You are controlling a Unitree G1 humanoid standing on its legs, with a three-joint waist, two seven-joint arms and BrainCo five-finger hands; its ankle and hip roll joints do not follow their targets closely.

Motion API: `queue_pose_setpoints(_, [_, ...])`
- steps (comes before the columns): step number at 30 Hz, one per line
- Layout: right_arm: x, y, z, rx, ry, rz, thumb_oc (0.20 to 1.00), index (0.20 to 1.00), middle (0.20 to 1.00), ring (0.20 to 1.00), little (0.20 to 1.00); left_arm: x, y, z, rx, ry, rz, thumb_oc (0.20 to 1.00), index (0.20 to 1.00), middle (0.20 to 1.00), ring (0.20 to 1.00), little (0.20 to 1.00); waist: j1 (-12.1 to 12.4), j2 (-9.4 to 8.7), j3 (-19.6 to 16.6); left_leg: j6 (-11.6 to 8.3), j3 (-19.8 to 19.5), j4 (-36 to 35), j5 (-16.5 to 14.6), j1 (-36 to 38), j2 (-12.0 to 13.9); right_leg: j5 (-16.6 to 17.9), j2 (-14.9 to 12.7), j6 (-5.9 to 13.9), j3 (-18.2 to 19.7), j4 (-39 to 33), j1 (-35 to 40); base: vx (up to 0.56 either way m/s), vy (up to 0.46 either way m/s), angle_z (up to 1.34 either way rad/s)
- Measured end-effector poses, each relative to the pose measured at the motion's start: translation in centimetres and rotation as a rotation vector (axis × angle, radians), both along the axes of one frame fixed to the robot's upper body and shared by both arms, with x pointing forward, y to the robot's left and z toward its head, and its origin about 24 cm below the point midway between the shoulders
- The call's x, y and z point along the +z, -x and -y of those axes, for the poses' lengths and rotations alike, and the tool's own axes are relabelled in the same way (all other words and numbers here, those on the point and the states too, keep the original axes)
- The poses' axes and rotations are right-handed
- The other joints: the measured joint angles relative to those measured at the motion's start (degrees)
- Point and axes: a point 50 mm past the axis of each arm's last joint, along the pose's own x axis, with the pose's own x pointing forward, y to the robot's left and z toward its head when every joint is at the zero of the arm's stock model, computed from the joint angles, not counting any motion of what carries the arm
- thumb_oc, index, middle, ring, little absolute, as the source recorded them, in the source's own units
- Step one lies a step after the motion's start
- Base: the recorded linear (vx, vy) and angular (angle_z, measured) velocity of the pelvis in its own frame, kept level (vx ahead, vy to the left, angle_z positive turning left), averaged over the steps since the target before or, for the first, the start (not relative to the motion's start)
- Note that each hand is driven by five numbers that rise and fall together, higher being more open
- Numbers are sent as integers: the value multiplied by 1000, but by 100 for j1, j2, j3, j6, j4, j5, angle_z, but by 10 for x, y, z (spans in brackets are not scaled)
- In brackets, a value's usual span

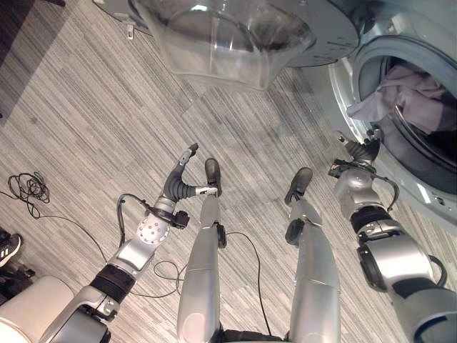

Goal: Grab the laundry basket,head to the washer,open it,put in the laundry and shut it.

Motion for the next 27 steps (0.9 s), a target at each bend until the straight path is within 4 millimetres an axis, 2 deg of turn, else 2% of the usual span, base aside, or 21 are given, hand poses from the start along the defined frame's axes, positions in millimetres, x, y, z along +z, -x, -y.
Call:
queue_pose_setpoints(1, [1,0,3,-12,-14,1,1000,1000,1000,1000,1000,0,0,0,-3,0,-1,1000,1000,1000,1000,1000,24,1,0,0,0,1,0,0,-2,0,0,0,0,1,1,31,-26,0])
queue_pose_setpoints(3, [13,0,24,-132,-201,35,1000,1000,1000,1000,1000,1,1,5,-32,25,-11,1000,1000,1000,1000,1000,104,111,11,2,-13,7,7,1,-20,-6,-20,7,-4,33,-2,16,-4,1])
queue_pose_setpoints(6, [25,1,37,-214,-395,118,1000,1000,1000,1000,1000,-2,3,6,-53,48,-36,1000,1000,1000,1000,1000,251,205,-23,3,-9,7,8,2,-51,-35,-50,10,7,88,-36,3,5,1])
queue_pose_setpoints(13, [31,9,57,-284,-402,143,1000,1000,1000,1000,1000,0,5,10,-85,62,-34,1000,1000,1000,1000,1000,324,252,-55,28,-57,3,19,-125,-173,-110,-206,67,13,241,-194,9,-6,7])
queue_pose_setpoints(21, [33,7,55,-296,-505,198,1000,1000,1000,1000,1000,4,3,12,-109,83,-38,1000,1000,1000,1000,1000,348,252,-55,31,-96,9,23,-128,-177,-110,-205,68,-2,251,-180,1,-2,0])
queue_pose_setpoints(27, [44,-6,28,-235,-634,306,1000,1000,1000,1000,1000,6,2,16,-129,86,-37,1000,1000,1000,1000,1000,346,252,-55,13,-97,16,38,-110,-148,-110,-182,65,-4,276,-177,0,0,0])
